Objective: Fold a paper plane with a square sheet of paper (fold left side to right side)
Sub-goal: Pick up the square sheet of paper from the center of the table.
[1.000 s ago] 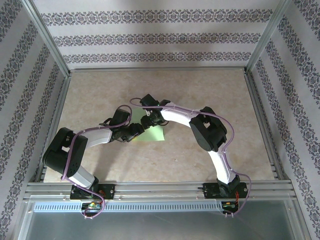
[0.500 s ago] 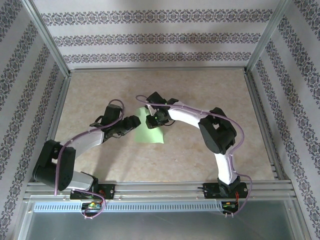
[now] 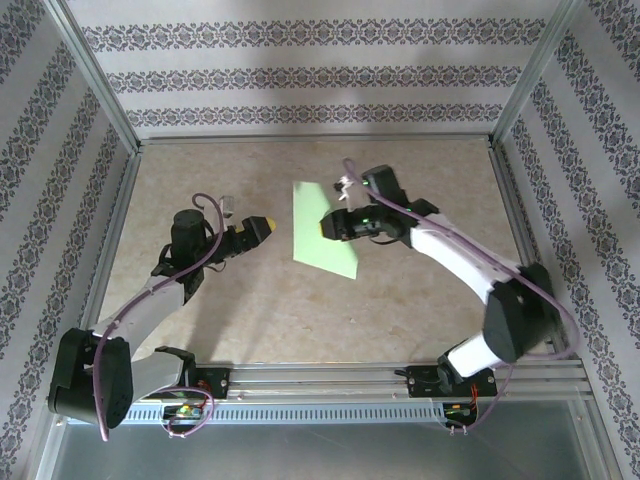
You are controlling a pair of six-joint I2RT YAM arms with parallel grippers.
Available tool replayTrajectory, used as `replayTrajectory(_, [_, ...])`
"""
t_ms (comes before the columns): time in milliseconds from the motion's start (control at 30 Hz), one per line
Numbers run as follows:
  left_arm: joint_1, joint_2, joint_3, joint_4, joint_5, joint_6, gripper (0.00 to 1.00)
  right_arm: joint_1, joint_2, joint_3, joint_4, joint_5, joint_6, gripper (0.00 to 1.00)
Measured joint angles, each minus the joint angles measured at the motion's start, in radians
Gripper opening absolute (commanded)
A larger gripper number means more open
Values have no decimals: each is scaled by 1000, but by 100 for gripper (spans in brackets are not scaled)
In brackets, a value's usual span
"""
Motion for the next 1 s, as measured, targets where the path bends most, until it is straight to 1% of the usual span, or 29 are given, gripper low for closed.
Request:
replayTrajectory(100, [0, 1, 4, 124, 79, -26, 98, -37, -126, -31, 24, -87, 7, 26])
replayTrajectory(233, [-2, 23, 25, 266, 166, -69, 99, -41, -255, -47, 42, -194, 15, 26])
replayTrajectory(300, [-9, 37, 45, 318, 197, -85, 99, -40, -294, -48, 51, -235, 29, 26])
replayTrajectory(367, [-23, 51, 66, 355, 221, -95, 99, -40, -319, -50, 70, -268, 43, 25])
replayTrajectory(500, [-78, 77, 107, 414, 269, -108, 99, -13, -330, -50, 98, -308, 68, 25])
replayTrajectory(600, [-116, 93, 130, 436, 296, -110, 96, 16, -325, -50, 106, -322, 76, 25])
replayTrajectory(633, [-130, 100, 138, 442, 306, -112, 92, 23, -322, -50, 109, -325, 79, 25])
replayTrajectory(667, [-142, 104, 145, 447, 314, -113, 86, 27, -317, -50, 110, -326, 80, 25])
replayTrajectory(700, [-154, 108, 151, 449, 322, -114, 75, 27, -312, -50, 110, -328, 82, 25])
replayTrajectory(800, [-172, 112, 164, 456, 341, -121, 31, 27, -292, -50, 109, -320, 82, 25])
replayTrajectory(833, [-172, 112, 166, 456, 346, -121, 19, 27, -284, -50, 107, -313, 82, 25])
replayTrajectory(900, [-172, 112, 167, 454, 347, -116, 5, 26, -278, -50, 101, -304, 79, 27])
replayTrajectory(933, [-172, 112, 167, 450, 346, -103, 0, 25, -277, -50, 96, -298, 76, 28])
replayTrajectory(967, [-172, 112, 167, 443, 345, -94, 0, 24, -276, -50, 92, -291, 72, 30])
replayTrajectory(1000, [-172, 112, 168, 431, 343, -84, 0, 18, -276, -50, 84, -283, 65, 34])
